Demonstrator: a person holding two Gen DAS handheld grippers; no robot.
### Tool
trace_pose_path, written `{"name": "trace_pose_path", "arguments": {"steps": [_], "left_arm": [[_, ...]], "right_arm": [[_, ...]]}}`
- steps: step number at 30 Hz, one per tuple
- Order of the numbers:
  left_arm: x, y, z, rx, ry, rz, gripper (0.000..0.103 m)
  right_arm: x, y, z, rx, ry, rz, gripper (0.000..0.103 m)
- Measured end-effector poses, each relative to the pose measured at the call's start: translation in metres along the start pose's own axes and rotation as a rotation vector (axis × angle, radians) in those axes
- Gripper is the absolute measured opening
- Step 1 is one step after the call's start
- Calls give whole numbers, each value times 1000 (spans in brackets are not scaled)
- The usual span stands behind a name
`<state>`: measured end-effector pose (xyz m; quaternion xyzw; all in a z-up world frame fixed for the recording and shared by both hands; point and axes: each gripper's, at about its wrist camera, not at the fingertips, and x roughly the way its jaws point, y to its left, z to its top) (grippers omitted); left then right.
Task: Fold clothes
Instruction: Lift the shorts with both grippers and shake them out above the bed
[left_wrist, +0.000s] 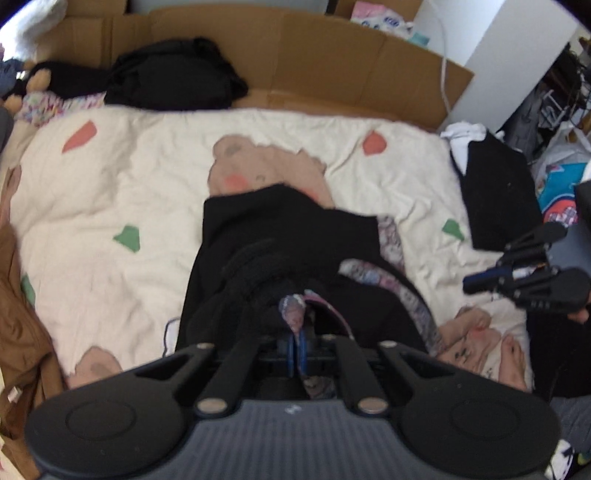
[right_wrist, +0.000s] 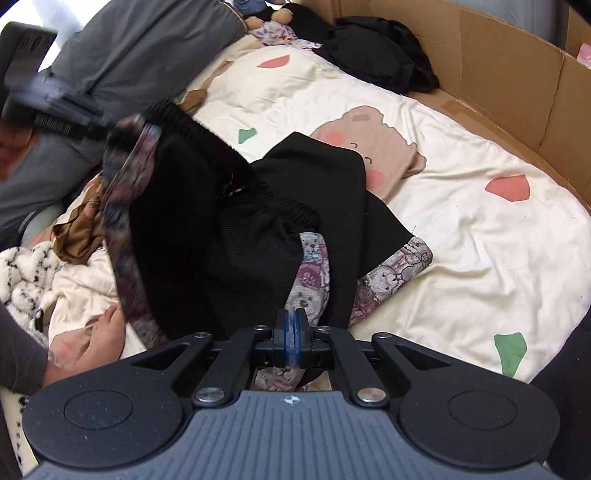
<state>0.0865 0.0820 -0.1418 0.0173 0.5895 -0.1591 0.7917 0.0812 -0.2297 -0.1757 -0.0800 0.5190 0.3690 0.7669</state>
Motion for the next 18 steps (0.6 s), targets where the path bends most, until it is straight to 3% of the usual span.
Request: {"name": "trace_pose_path", "arguments": {"steps": [8, 11, 13, 18], "left_arm": [[-3, 36, -20, -104, 46, -30, 26], [-3, 48, -24, -153, 33, -28, 38], [-2, 54, -25, -177, 23, -31, 53], [6, 62, -20, -214, -14, -55, 67]], "right_arm": [[25, 6, 25, -24, 30, 12, 4], [37, 11, 36, -37, 49, 15, 5], [45, 14, 45, -40, 59, 9, 5], [60, 14, 61, -19, 65, -9, 14]]}}
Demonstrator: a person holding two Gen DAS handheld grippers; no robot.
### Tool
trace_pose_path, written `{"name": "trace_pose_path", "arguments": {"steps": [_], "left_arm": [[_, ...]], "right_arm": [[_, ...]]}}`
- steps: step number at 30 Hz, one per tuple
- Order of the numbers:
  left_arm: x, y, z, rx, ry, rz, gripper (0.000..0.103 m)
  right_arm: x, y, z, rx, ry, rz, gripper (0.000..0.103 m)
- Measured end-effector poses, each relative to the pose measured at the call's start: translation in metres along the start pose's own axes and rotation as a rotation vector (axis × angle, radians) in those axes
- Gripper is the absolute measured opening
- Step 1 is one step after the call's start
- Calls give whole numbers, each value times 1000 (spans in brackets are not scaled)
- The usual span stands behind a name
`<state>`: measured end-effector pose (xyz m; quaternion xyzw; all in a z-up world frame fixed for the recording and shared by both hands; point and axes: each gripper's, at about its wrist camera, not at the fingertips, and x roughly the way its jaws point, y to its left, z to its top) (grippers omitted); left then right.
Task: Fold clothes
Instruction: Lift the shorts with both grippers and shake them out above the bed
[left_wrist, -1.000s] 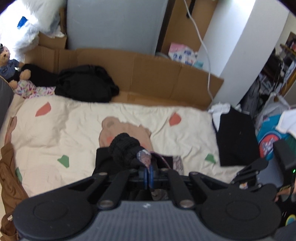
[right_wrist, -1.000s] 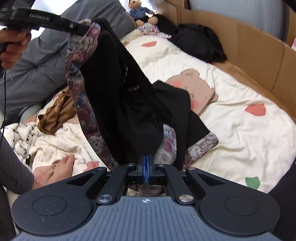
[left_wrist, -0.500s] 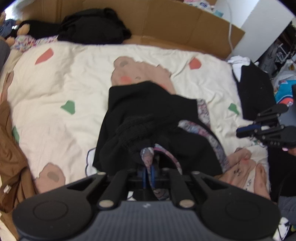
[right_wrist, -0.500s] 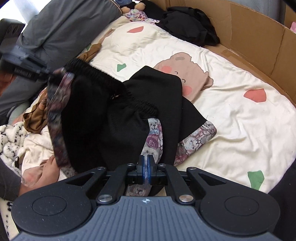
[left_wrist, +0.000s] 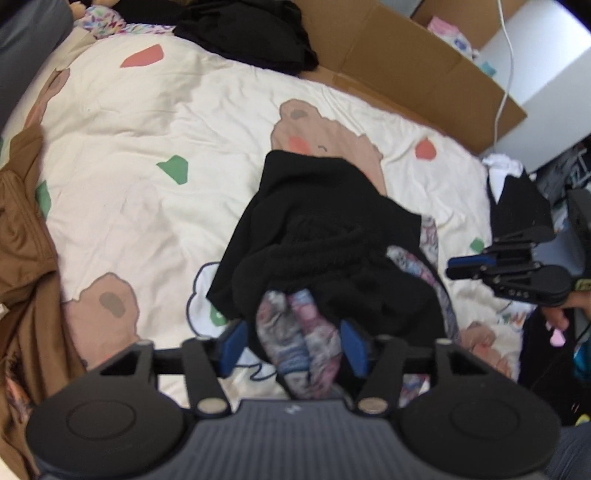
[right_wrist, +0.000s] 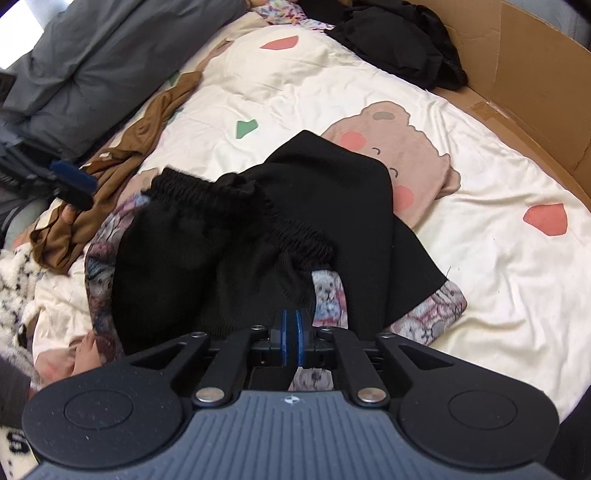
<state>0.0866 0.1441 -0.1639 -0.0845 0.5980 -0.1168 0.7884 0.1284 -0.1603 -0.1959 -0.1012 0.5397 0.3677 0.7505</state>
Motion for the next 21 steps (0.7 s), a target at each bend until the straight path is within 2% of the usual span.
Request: {"name": "trace_pose_path", "arguments": {"steps": [2, 11, 13, 18, 21], "left_arm": [[8, 3, 4, 4, 0, 17, 67], [45, 25, 11, -19, 34, -64, 67], [49, 32, 10, -32, 18, -116, 67], [62, 43, 8, -56, 8, -164, 66], [73, 50, 3, -79, 15, -221, 64]], "right_arm": [[5, -2, 4, 5, 0, -8, 22], [27, -30, 15, 107, 9, 11, 33], [34, -39, 15, 145, 18, 27, 34], [53, -51, 19, 185, 38, 52, 34], [66, -57, 23, 206, 62, 70, 34]]}}
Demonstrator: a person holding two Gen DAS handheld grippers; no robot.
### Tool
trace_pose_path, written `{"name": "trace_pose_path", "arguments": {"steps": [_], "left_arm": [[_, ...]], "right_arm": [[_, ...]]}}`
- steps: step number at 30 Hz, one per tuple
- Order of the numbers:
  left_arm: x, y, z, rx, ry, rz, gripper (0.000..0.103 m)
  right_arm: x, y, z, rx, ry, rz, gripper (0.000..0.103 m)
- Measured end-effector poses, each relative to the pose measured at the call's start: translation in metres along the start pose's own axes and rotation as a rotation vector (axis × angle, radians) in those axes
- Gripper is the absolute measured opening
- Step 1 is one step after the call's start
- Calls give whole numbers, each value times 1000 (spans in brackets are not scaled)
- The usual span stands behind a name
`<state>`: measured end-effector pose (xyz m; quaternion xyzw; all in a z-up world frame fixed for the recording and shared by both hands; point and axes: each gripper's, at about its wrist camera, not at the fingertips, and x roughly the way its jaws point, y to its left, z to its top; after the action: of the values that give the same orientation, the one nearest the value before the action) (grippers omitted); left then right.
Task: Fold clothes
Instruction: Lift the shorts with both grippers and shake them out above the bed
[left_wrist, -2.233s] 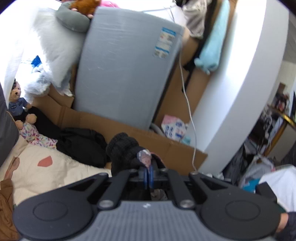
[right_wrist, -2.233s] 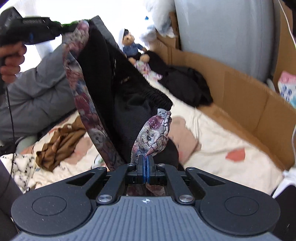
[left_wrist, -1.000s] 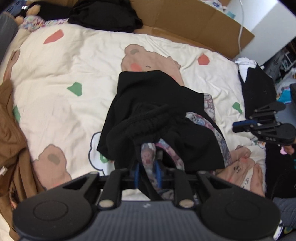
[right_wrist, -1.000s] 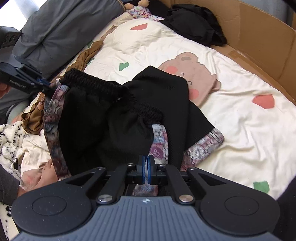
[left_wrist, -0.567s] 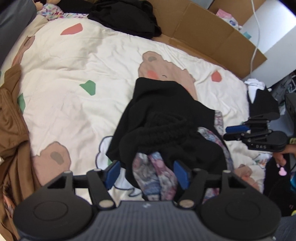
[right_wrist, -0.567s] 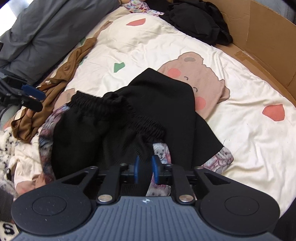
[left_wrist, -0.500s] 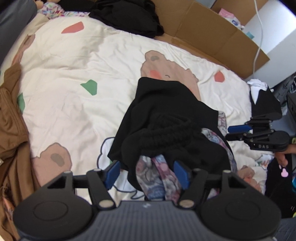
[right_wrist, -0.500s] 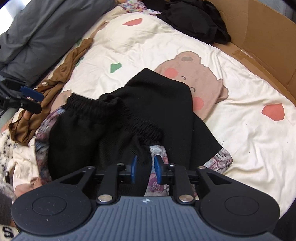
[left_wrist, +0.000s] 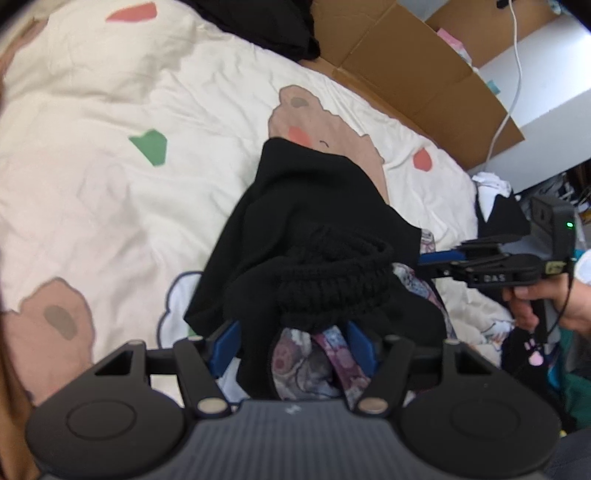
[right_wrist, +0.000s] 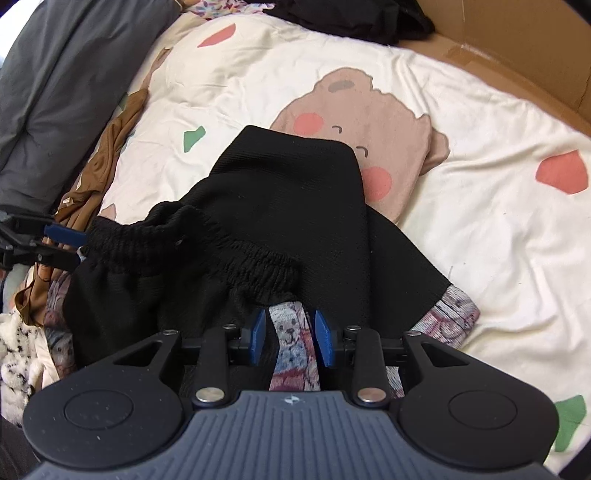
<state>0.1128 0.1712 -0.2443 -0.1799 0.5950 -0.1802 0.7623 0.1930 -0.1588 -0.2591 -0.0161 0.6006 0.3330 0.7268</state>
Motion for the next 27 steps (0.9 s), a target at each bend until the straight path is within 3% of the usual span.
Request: {"name": "trace_pose_path", "arguments": {"steps": [11, 14, 15, 18, 22, 27], "left_arm": [[14, 8, -7, 24, 22, -72, 56], [19, 5, -9, 46, 39, -59, 42], [21, 3, -10, 52, 50, -50, 33], [23, 0, -8, 64, 65, -39, 25], [23, -10, -5, 107, 75, -9, 19], [12, -28, -1, 181, 69, 48, 15]], "right_arm": [[35, 3, 2, -41, 95, -11, 35], [39, 2, 1, -33, 100, -8, 35], [40, 1, 1, -26, 102, -6, 35], [43, 2, -1, -36, 108, -2, 35], [38, 17, -3, -137, 111, -16, 13], [18, 27, -6, -183, 77, -50, 7]]}}
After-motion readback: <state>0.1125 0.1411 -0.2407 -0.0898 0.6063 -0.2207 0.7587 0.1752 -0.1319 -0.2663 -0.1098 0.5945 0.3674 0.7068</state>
